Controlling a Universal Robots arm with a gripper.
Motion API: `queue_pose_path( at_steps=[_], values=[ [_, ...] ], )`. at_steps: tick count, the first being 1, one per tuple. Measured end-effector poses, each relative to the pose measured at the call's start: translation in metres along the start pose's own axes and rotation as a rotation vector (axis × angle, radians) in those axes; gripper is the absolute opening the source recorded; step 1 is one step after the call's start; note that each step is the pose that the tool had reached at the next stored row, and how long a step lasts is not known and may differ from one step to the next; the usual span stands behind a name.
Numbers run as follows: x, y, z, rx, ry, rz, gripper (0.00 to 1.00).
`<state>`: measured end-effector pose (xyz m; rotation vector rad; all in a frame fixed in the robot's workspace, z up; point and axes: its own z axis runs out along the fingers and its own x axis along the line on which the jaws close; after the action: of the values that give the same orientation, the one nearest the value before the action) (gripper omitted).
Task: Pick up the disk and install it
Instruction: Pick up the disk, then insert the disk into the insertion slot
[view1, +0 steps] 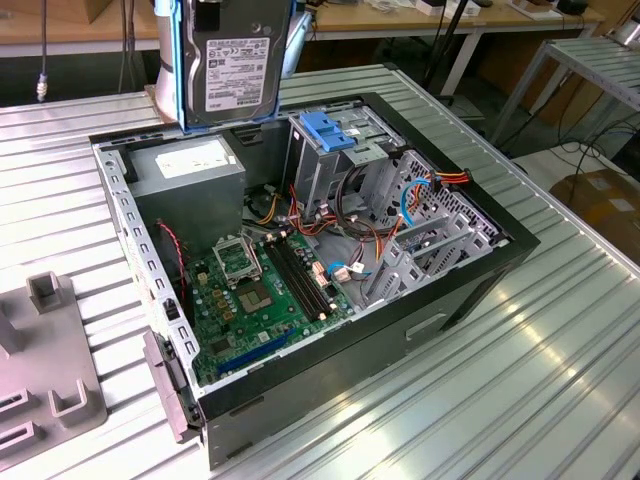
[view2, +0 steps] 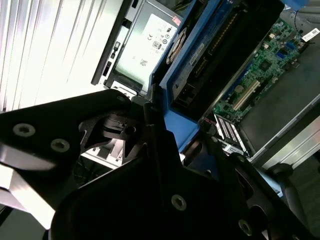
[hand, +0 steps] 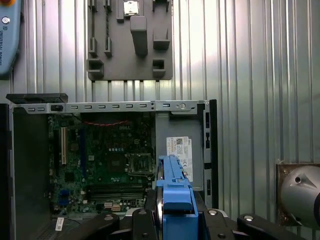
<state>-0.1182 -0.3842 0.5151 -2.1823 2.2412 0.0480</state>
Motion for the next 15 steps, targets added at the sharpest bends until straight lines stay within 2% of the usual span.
queue_pose_path(
  at_steps=[4,15],
  values=[
    [0.0019,-0.0045,-0.0001,-0.0001,0.0001,0.000,0.37],
    [0.0019,-0.0051,-0.0001,-0.0001,0.0001,0.000,0.37]
  ],
)
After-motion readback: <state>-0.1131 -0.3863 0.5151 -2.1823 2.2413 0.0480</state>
